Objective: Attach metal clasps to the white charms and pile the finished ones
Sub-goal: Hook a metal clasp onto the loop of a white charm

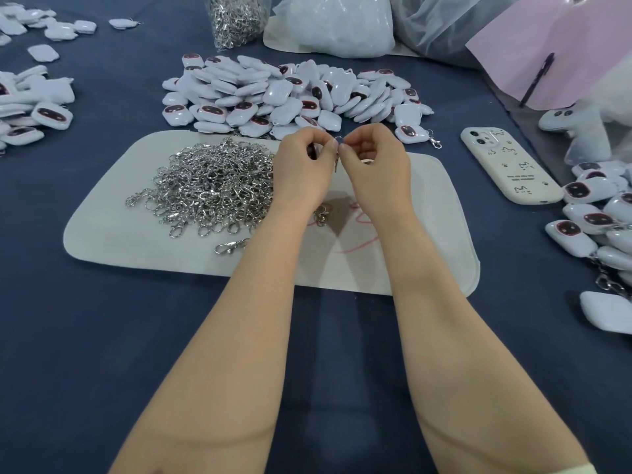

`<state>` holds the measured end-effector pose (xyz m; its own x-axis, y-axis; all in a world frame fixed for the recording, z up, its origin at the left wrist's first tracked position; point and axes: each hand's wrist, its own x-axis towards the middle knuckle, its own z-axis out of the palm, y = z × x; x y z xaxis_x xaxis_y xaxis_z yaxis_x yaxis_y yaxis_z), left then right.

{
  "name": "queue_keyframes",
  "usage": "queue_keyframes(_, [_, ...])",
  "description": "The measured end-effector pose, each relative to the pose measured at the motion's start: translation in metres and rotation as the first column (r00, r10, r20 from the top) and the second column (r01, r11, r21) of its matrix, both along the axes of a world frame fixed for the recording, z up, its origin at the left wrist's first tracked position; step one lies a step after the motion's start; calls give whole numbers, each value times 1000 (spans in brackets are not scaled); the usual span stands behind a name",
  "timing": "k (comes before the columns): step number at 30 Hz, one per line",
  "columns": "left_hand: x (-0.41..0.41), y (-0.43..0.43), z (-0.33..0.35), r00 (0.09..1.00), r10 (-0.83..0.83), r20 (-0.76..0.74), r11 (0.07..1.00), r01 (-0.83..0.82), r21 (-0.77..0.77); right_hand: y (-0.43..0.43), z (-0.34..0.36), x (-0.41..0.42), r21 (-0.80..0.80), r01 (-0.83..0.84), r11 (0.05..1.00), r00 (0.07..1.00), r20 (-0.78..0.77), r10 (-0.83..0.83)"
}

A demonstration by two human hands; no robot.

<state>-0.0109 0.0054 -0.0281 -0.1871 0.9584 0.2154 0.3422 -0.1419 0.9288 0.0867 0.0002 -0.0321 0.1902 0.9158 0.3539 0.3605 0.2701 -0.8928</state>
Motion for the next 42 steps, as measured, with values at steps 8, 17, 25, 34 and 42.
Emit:
queue_keyframes(8, [2, -1, -1, 995, 30, -98, 998, -25, 54, 0, -1, -1, 2, 17, 1000, 1000, -26, -17])
queue_keyframes(17, [2, -1, -2, 990, 32, -137, 997, -21, 80, 0, -1, -2, -5, 26, 1000, 999, -36, -27])
queue_keyframes(25, [3, 0, -3, 985, 29, -170, 997, -16, 75, -1, -1, -2, 3, 35, 999, 999, -36, -35])
queue_keyframes(34, [5, -2, -3, 970, 71, -232, 995, -52, 87, 1, -2, -2, -39, 52, 998, 997, 59, -49])
queue_keyframes(42, [7, -3, -3, 966, 94, -241, 994, -76, 84, -3, -3, -3, 17, 20, 1000, 989, 147, -23])
